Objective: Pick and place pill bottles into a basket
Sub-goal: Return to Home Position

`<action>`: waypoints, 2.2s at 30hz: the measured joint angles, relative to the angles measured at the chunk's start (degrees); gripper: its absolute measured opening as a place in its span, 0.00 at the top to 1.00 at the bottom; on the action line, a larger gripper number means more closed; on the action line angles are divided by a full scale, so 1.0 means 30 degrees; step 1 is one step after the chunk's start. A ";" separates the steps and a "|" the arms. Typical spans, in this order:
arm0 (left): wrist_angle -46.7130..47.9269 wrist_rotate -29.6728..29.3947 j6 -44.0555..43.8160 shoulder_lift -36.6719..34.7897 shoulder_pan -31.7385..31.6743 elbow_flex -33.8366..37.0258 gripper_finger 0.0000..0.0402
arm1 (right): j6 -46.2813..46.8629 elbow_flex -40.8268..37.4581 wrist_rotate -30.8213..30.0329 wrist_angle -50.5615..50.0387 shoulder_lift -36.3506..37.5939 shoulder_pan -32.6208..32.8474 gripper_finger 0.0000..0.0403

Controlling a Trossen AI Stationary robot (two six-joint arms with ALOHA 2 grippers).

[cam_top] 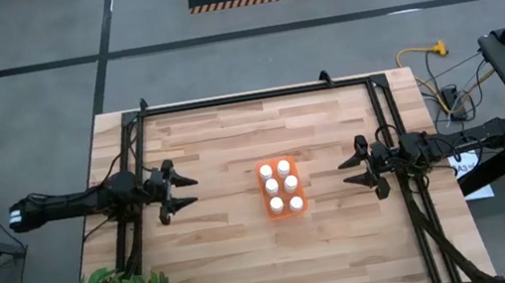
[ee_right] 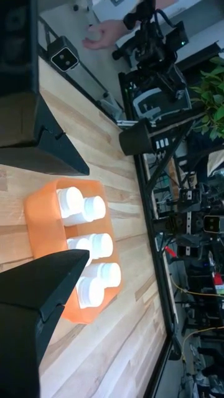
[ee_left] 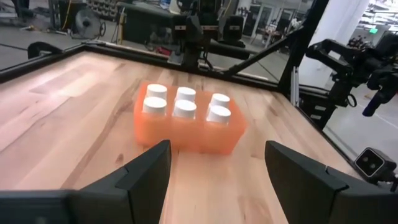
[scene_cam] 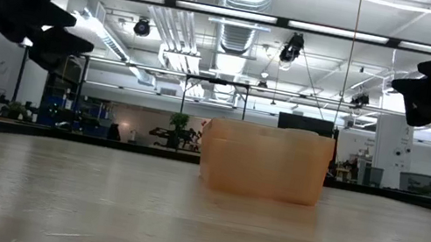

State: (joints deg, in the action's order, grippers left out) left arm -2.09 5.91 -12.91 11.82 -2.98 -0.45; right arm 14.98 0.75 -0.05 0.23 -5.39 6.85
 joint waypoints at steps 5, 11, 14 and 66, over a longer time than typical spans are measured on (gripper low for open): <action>-0.0079 0.0002 0.0007 0.0353 0.0000 0.0007 0.40 | 0.0000 -0.0003 0.0002 0.0000 0.0000 0.0002 0.52; -0.0102 -0.0005 0.0007 0.0631 0.0000 0.0007 0.40 | 0.0000 0.0002 0.0000 0.0000 0.0000 0.0000 0.52; -0.0103 -0.0012 0.0015 0.0690 0.0000 0.0008 0.40 | 0.0000 -0.0005 0.0000 0.0000 0.0000 0.0000 0.52; -0.0138 -0.0020 0.0015 0.0676 0.0000 0.0022 0.40 | 0.0000 -0.0004 0.0000 -0.0004 -0.0007 0.0000 0.52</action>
State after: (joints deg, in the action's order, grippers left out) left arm -2.50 5.85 -12.86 13.85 -2.98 -0.38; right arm 14.98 0.73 -0.05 0.22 -5.41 6.85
